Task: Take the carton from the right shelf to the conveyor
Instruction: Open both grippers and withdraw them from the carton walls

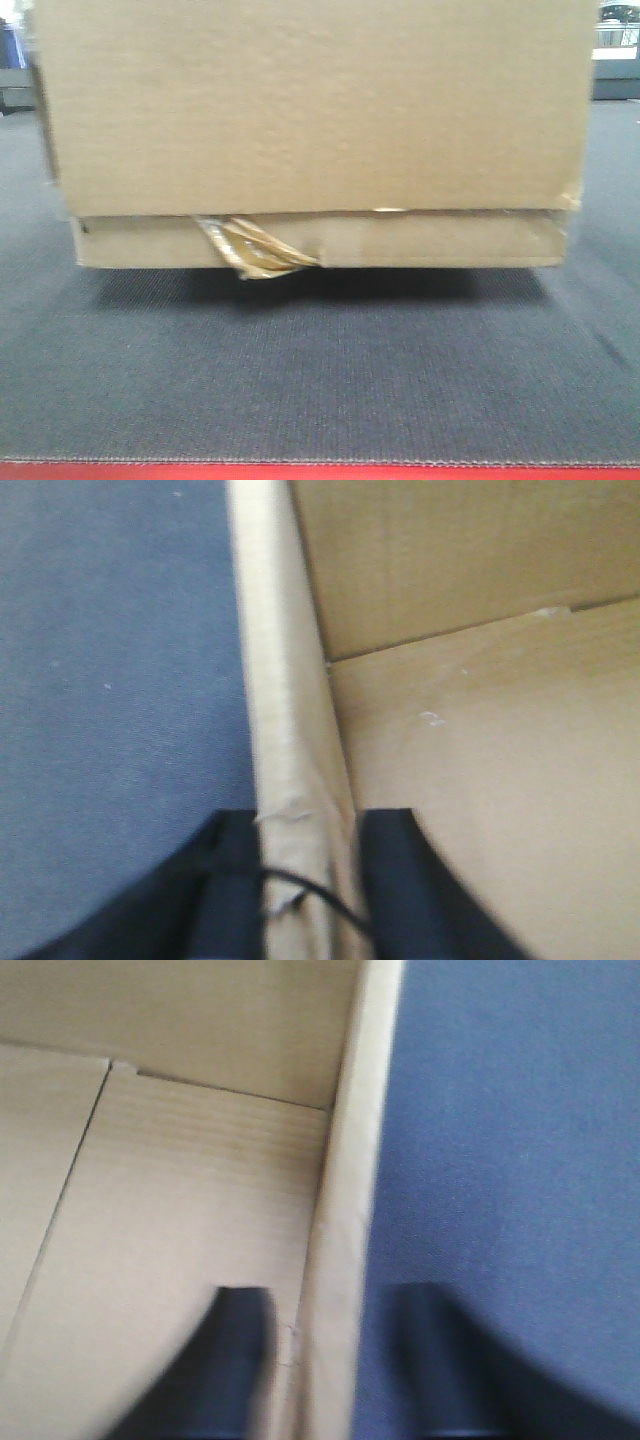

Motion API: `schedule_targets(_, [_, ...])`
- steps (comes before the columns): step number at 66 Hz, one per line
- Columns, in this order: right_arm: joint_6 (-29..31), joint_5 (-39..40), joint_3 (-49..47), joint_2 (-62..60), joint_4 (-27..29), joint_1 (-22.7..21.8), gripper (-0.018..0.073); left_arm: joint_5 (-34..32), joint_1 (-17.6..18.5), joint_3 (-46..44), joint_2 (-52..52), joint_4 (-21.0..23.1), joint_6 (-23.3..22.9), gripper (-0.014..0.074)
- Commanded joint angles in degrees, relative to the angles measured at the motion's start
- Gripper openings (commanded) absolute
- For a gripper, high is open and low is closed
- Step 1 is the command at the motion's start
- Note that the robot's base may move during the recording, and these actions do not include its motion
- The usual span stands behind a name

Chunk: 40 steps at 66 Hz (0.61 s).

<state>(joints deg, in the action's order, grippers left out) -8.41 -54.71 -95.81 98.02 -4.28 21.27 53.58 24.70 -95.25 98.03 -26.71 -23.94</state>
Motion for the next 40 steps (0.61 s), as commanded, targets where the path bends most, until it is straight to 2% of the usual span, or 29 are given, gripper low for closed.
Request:
schedule_targets(1, [-0.6, 1.6, -0.2, -0.1, -0.4, -0.2, 0.047, -2.6, 0.5, -0.3, -0.3, 0.5, 0.4, 0.0372])
schedule_targets(3, [-0.6, 1.2, -0.2, -0.1, -0.4, -0.2, 0.0581, -2.6, 0.5, -0.3, -0.3, 0.5, 0.4, 0.045])
schedule_targets(8, [-0.6, 0.4, -0.2, -0.2, -0.4, -0.2, 0.057, -2.6, 0.5, -0.5, -0.8, 0.7, 0.4, 0.0633])
schedule_targets(18, [-0.6, -0.3, -0.2, -2.5, -0.4, -0.2, 0.057, -2.1, 0.5, -0.5, -4.0, 0.9, 0.4, 0.0536])
schedule_targets(28, [-0.6, -0.3, -0.2, -7.4, -0.4, -0.3, 0.0567, -2.4, -0.2, -0.5, -10.0, 1.6, 0.4, 0.0536])
schedule_targets(33, [-0.6, -0.9, -0.2, -9.9, -0.4, -1.2, 0.0522, -2.9, -1.9, -0.3, -12.7, 3.4, 0.4, 0.0536])
schedule_targets(36, [-0.6, -1.6, -0.2, -11.4, -0.4, -2.1, 0.0456, -3.1, -3.7, -0.1, -14.0, 5.0, 0.7, 0.0536])
schedule_targets(40, [-0.6, -3.1, 0.0, -13.4, -0.4, -4.2, 0.0334, -3.1, -6.6, 0.4, -16.0, 8.6, 3.8, 0.053])
